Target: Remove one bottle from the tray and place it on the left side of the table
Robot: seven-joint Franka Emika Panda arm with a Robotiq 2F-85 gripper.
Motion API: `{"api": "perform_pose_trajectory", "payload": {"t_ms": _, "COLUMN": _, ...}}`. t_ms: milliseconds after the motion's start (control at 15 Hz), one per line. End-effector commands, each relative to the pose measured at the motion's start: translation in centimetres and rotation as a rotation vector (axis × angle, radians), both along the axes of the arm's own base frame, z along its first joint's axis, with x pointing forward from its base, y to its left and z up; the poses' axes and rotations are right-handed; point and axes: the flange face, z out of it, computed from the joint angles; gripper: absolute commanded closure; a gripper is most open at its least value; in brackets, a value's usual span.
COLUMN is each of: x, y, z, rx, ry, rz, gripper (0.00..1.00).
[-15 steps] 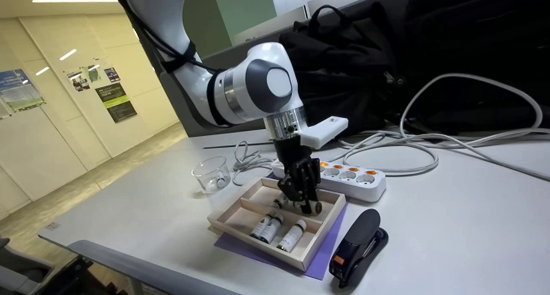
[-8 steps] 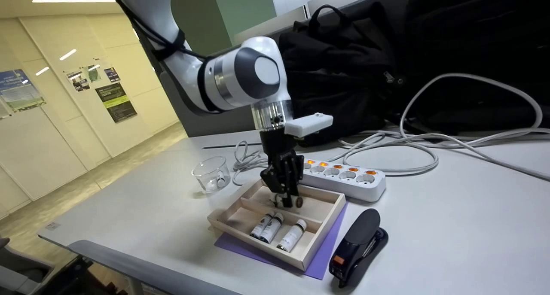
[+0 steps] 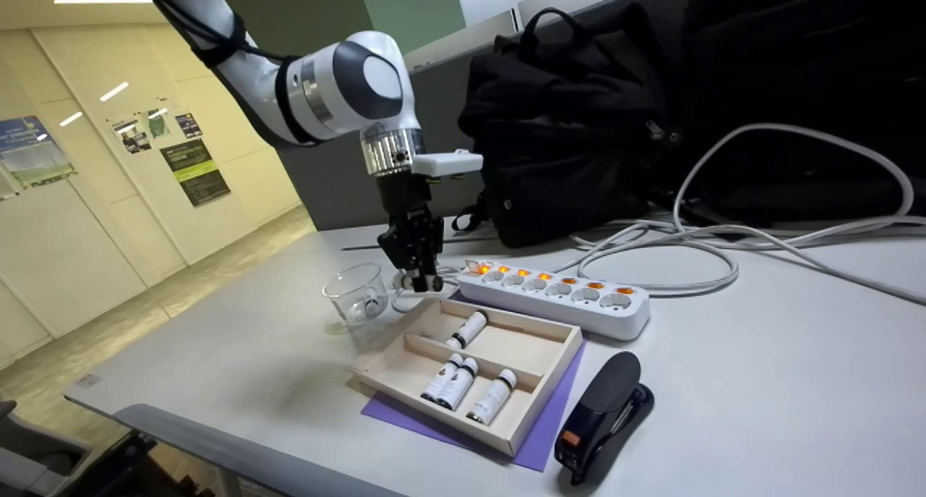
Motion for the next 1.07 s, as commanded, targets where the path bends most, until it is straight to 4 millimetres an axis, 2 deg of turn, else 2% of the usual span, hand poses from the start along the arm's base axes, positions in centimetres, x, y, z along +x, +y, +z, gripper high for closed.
{"api": "perform_pose_trajectory", "payload": {"t_ms": 0, "x": 2.1, "y": 2.7, "z": -2.3, "rx": 0.017, "ry": -0.003, "rz": 0.051, "gripper": 0.93}}
{"api": "perform_pose_trajectory", "payload": {"t_ms": 200, "x": 2.7, "y": 4.8, "z": -4.9, "rx": -0.021, "ry": 0.001, "rz": 0.209, "gripper": 0.93}}
{"api": "perform_pose_trajectory", "payload": {"t_ms": 400, "x": 2.7, "y": 6.7, "z": -6.0, "rx": -0.068, "ry": 0.003, "rz": 0.384, "gripper": 0.93}}
{"api": "perform_pose_trajectory", "payload": {"t_ms": 600, "x": 2.7, "y": 8.3, "z": -4.4, "rx": -0.118, "ry": -0.016, "rz": 0.547, "gripper": 0.93}}
{"api": "perform_pose_trajectory", "payload": {"t_ms": 800, "x": 3.3, "y": 9.3, "z": -3.9, "rx": -0.169, "ry": -0.055, "rz": 0.704, "gripper": 0.93}}
{"api": "perform_pose_trajectory", "payload": {"t_ms": 1000, "x": 4.5, "y": 9.5, "z": -3.8, "rx": -0.239, "ry": -0.119, "rz": 0.846, "gripper": 0.93}}
